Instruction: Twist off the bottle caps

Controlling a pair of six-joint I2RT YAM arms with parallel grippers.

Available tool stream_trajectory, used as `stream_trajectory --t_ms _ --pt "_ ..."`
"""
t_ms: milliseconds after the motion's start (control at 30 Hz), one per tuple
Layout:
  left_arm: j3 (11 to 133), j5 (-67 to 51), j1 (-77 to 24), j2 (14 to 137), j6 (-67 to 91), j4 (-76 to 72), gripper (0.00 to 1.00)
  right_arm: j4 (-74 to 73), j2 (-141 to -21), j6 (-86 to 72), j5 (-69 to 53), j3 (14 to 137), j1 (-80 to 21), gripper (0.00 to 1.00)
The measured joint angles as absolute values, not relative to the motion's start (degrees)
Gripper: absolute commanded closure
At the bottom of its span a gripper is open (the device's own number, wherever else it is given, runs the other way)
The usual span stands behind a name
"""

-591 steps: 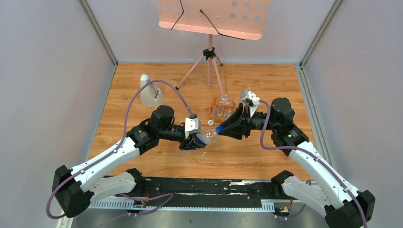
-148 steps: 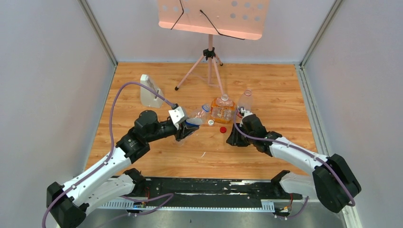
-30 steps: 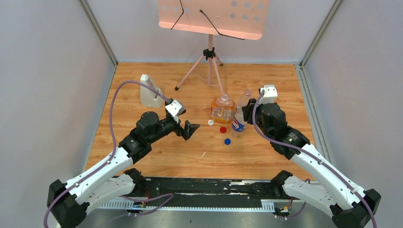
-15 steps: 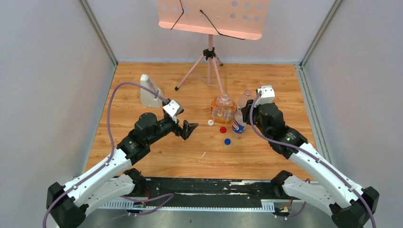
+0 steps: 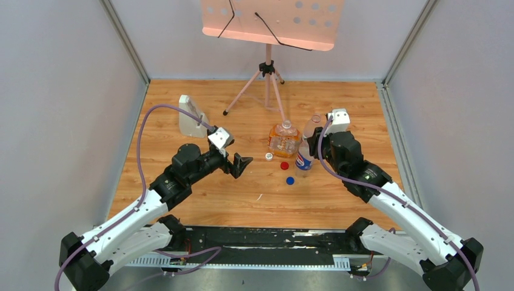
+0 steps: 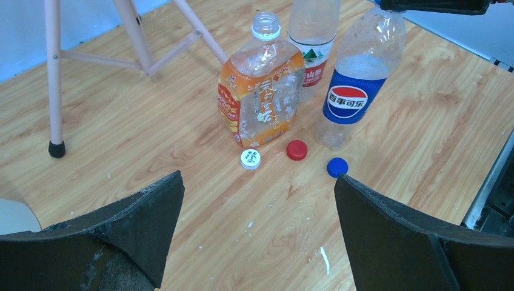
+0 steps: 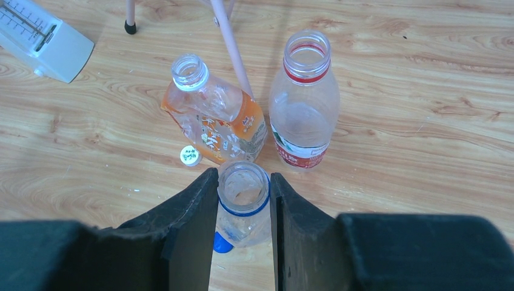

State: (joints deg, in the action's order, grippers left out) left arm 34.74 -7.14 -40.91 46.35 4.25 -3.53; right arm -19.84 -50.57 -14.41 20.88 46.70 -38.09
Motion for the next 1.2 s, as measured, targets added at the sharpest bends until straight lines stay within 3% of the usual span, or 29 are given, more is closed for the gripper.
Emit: stream_trajectory --t_ms 333,467,1200 --pt "34.7 -7.1 -40.9 46.3 4.2 -2.5 0.0 -18.5 -51.6 -13.4 20.3 46.7 -38.1 0.61" --pt "34.7 -6.9 -40.9 46.3 4.2 -2.3 0.0 -18.1 -52.1 -13.4 19.6 46.7 -38.1 0.54" --pt "34.5 -7.3 -40.9 46.3 4.2 -1.9 0.0 -19.2 -48.5 -13.3 15.2 45.8 -38.1 0.43"
